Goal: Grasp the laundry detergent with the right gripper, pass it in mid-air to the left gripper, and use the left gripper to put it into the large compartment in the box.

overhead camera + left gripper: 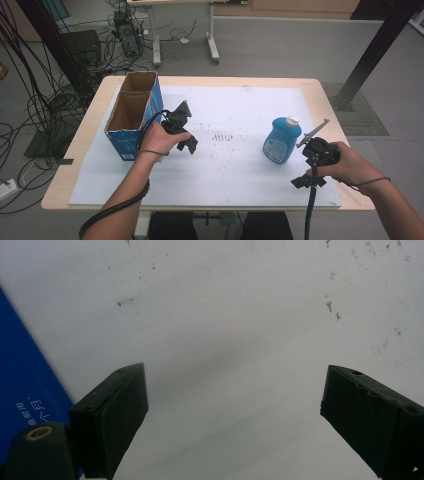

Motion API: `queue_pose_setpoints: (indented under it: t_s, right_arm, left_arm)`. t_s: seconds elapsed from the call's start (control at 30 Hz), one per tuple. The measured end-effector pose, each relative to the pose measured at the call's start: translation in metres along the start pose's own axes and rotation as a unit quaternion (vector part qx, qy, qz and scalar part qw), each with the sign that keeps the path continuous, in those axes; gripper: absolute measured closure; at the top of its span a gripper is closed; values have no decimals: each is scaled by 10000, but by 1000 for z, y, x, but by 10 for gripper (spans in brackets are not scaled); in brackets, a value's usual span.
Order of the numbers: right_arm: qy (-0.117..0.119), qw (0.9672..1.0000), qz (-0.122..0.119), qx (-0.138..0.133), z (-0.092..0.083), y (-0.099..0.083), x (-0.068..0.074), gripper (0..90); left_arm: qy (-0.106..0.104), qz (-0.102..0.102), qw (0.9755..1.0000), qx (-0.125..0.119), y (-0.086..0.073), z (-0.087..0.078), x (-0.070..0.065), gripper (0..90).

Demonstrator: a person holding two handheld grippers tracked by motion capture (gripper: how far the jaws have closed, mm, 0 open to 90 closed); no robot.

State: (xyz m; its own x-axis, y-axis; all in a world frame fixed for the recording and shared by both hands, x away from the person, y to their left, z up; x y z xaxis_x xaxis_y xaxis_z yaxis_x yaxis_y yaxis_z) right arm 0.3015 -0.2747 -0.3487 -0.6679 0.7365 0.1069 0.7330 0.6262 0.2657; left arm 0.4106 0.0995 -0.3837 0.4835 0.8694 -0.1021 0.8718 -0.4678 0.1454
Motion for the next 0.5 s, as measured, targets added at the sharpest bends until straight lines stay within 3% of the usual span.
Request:
queue_pose_setpoints:
  t_s: [0.5]
  right_arm:
    - [-45,9999,154,26,2,-11,-13,69]
  left_arm:
    - [-28,-4,10000,7,-1,1,1,118]
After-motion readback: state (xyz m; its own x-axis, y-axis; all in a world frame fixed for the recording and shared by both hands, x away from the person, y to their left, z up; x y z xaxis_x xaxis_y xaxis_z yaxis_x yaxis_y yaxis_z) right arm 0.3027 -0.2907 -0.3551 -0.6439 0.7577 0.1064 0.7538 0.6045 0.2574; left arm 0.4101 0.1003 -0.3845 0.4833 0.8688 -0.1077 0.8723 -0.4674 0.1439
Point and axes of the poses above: each handheld gripper's, and its own axes: z roughly forward along the jaws, y roughly out of its top, x roughly to its left, the point moved 3 cm from there along z, roughly forward along the jaws, and after that the axes turned 4 degrees about z, right-handed, at the moved point
